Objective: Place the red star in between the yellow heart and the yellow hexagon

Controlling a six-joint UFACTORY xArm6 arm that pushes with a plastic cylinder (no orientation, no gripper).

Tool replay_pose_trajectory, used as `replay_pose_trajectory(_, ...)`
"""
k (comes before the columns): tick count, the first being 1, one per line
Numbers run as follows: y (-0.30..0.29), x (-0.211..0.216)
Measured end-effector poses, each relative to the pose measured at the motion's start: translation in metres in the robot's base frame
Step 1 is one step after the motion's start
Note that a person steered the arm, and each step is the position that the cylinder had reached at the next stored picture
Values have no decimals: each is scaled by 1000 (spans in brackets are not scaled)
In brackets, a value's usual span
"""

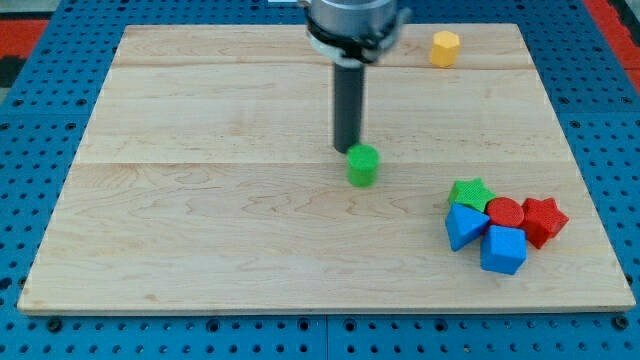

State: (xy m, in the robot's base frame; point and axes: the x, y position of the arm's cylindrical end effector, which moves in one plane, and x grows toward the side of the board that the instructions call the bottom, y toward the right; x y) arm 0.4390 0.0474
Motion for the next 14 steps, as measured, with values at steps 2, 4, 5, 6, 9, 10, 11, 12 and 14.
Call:
replay_pose_trajectory(2, 91, -30)
replay_pose_trajectory(4, 267, 72)
replay_pose_trajectory(5, 256, 149)
replay_pose_trajectory(6, 186, 121)
replay_pose_trajectory(9, 182, 18)
replay_pose_trajectory(10, 178, -15)
replay_pose_trajectory(11, 112, -50)
replay_pose_trajectory(12, 64, -85)
replay_pose_trajectory(14, 106, -125)
